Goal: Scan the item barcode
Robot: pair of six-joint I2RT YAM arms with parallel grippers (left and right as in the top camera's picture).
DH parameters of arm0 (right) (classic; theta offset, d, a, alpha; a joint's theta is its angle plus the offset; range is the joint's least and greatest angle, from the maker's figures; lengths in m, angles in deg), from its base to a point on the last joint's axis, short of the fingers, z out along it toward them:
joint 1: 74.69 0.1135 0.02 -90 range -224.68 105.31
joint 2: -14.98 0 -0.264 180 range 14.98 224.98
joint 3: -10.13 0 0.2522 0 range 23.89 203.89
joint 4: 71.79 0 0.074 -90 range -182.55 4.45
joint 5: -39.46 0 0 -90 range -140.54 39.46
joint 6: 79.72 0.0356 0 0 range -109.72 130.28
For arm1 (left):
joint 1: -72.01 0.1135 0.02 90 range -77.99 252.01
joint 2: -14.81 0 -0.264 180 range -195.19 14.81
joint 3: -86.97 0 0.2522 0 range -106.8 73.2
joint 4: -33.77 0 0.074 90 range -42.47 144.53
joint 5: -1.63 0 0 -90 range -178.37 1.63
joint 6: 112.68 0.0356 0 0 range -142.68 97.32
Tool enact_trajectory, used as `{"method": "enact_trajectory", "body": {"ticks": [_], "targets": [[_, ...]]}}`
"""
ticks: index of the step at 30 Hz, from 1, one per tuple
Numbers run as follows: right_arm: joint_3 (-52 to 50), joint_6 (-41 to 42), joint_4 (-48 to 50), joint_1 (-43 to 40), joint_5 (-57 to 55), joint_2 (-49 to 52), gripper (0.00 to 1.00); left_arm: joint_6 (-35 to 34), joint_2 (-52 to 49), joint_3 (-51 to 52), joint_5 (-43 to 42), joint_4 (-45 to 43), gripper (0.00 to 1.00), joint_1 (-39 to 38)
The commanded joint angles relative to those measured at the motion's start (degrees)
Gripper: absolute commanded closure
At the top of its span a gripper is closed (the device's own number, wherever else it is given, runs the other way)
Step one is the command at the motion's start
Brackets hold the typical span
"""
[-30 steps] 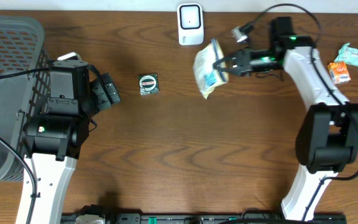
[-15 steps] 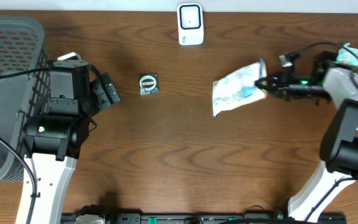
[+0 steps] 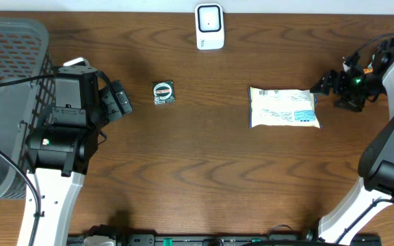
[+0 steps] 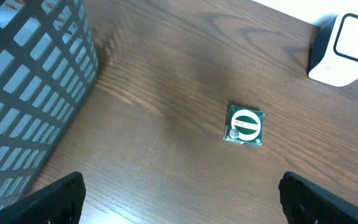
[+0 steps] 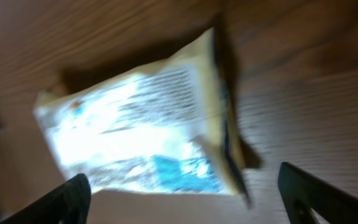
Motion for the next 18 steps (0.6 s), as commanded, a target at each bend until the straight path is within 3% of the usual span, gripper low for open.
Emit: {"method": "enact_trajectory", "body": {"ticks": [1, 5, 11, 18], "targets": [[-2.25, 0.9, 1.46, 0.5, -5.95, -0.46, 0.04, 0.76, 0.26, -0.13, 0.35, 0.0, 0.02, 0.24], [-5.31, 0.79, 3.37, 0.52, -4.35, -0.46, 0.03, 0.76, 0.26, -0.13, 0.35, 0.0, 0.02, 0.24], [-12.61, -2.62, 12.35, 0.85, 9.01, -0.37, 0.01, 0.76, 0.26, -0.13, 0.35, 0.0, 0.03, 0.24], [-19.82, -1.51, 20.83, 3.5, 10.05, -0.17, 0.01, 0.76, 0.26, -0.13, 0.35, 0.0, 0.02, 0.24]]}}
